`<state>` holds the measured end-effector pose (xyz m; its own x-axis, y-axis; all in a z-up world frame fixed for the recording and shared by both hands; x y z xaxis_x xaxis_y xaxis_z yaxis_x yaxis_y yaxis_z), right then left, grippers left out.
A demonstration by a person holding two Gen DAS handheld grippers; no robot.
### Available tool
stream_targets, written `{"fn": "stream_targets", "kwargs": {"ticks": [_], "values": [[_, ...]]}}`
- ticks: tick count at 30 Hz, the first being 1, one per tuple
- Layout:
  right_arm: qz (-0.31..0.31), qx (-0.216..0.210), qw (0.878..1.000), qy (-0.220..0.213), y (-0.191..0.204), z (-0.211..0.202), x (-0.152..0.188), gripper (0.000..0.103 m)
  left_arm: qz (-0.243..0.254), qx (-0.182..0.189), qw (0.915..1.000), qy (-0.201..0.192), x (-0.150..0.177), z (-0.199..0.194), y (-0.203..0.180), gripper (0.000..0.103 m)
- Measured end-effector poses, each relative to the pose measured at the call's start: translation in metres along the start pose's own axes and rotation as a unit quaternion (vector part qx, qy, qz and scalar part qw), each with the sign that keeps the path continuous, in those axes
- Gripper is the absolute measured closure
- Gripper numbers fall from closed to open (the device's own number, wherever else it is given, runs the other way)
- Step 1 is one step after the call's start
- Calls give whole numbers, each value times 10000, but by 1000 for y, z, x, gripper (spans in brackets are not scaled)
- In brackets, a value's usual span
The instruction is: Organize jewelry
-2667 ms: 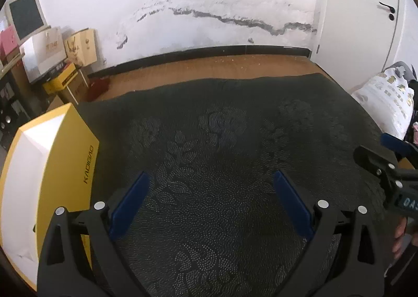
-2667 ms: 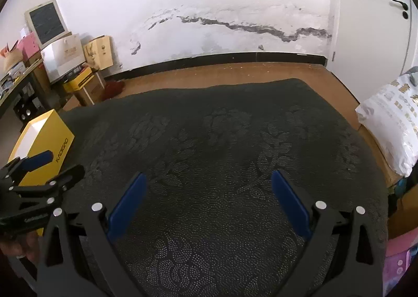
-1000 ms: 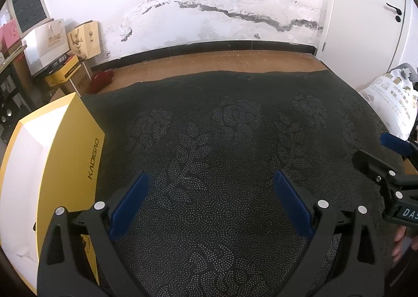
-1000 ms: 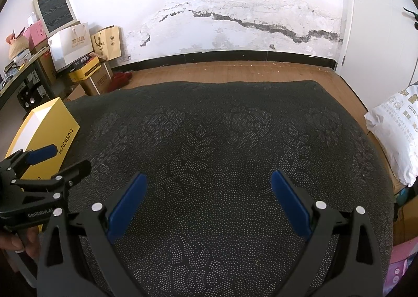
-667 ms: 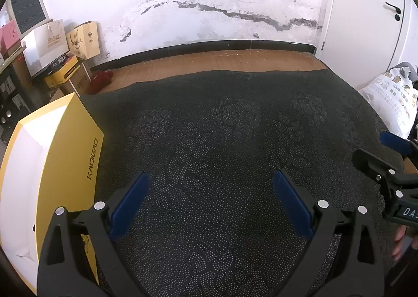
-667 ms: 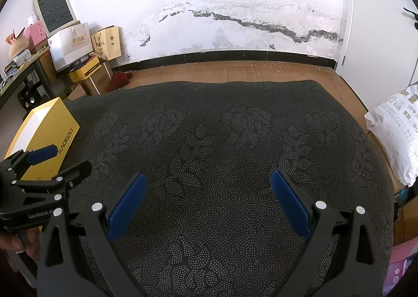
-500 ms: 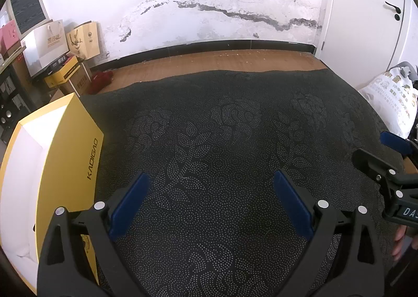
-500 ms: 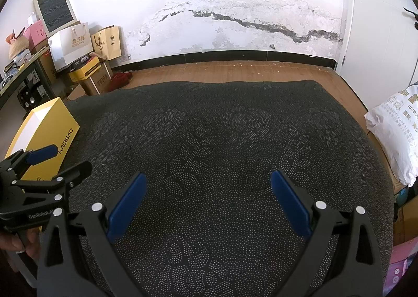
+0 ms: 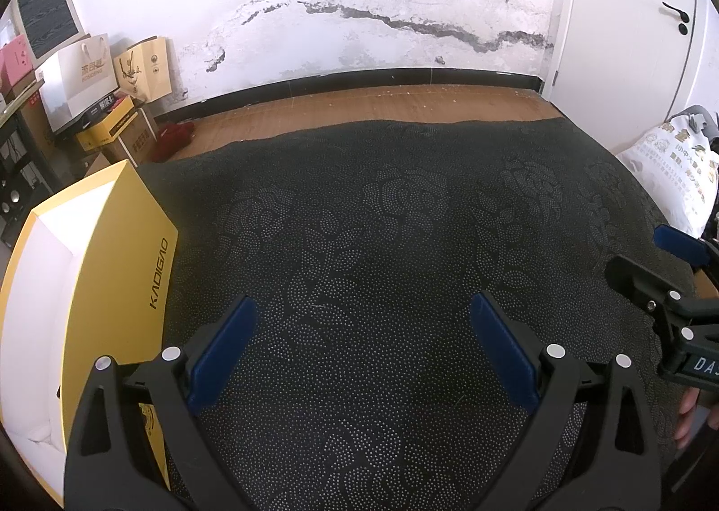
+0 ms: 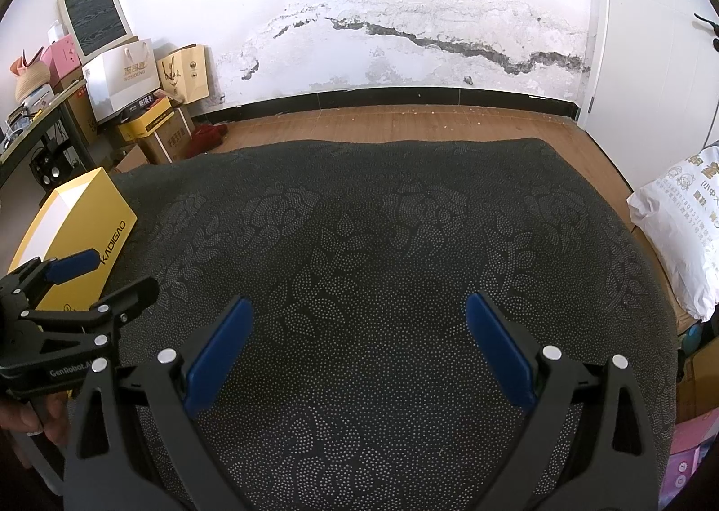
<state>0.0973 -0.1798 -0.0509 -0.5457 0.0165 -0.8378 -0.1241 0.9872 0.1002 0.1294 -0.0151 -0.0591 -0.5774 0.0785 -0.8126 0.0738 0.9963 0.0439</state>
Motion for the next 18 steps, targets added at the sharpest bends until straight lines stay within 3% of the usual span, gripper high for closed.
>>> {"fn": "stream_targets", "kwargs": {"ticks": [8,18], "values": [[-27,57,10000,-16,-4,-4,1,10,-15,65,10000,-7,-2,0,-5,9],[153,432,9989,-122,-43,-30,5,10,122,397,9991,-98,-12,-6,-46,9]]}}
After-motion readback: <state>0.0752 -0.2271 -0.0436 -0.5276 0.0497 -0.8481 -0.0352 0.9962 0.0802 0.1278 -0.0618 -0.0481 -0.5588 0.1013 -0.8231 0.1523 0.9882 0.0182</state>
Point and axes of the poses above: each gripper's, at about its wrist camera, not at the fingertips, and z roughly the way its jaws point, y to its left, x to its underside, the point moved 3 cm from there along z, roughly the way its jaws point, and after that the axes turned 15 degrees about -y, right-handed, at the moved point
